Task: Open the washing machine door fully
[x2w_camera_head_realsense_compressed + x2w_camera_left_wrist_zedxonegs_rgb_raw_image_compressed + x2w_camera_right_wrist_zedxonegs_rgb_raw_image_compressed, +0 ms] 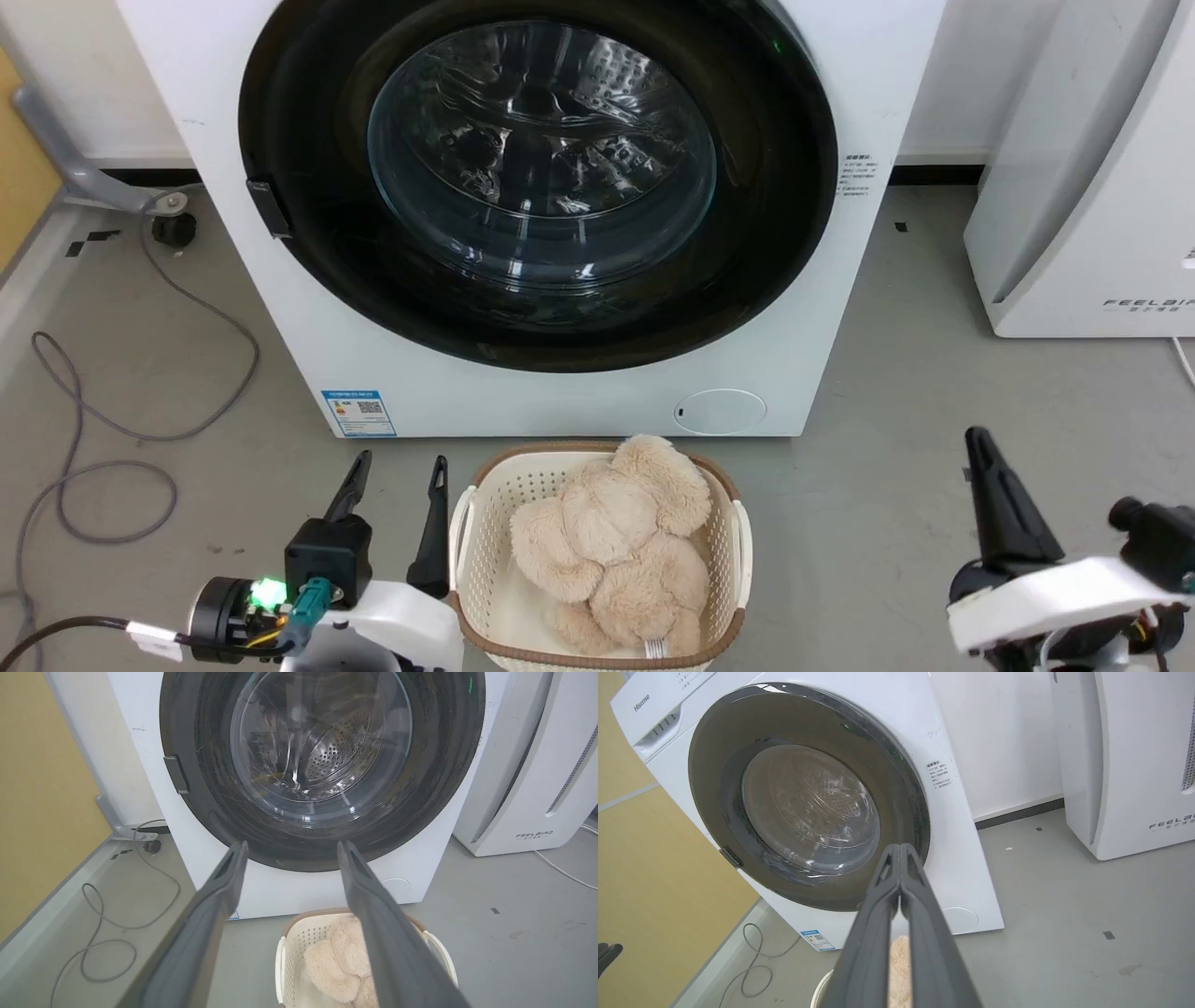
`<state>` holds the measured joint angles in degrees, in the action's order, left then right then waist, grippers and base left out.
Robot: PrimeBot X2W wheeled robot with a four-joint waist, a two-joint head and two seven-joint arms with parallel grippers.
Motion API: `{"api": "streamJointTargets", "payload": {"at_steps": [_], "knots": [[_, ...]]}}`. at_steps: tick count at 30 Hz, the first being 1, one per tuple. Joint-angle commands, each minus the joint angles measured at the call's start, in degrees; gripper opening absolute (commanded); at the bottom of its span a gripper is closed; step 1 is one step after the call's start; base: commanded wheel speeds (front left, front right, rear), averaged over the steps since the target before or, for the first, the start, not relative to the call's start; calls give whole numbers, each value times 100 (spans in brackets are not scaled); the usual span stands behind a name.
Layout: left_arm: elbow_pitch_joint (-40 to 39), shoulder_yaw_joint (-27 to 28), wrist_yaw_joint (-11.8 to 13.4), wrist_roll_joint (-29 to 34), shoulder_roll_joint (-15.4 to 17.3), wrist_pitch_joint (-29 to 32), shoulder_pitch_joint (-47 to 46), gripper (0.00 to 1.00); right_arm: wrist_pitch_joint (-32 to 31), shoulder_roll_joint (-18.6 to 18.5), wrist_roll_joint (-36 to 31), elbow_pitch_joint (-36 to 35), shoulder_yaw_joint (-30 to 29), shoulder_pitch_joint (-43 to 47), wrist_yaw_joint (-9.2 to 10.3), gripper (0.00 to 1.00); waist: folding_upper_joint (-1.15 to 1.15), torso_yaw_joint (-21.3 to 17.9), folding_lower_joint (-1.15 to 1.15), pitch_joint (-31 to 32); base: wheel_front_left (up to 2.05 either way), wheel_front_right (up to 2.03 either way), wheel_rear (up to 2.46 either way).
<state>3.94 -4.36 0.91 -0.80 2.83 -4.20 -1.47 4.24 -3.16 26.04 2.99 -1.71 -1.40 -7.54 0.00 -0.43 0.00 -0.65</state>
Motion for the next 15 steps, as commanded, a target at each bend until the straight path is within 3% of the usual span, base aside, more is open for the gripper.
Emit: {"api": "streamJointTargets", "payload": {"at_steps": [1,15], "knots": [[33,-30,32,-44,10,-74,-109,100,59,9,265,43,-57,-157,1,0,0,-5,0,-19,0,0,0],[36,-164,96,-104,9,-242,-316,100,15,-303,1925,1087,-527,-1064,2,0,0,-16,0,-338,0,0,0]]}}
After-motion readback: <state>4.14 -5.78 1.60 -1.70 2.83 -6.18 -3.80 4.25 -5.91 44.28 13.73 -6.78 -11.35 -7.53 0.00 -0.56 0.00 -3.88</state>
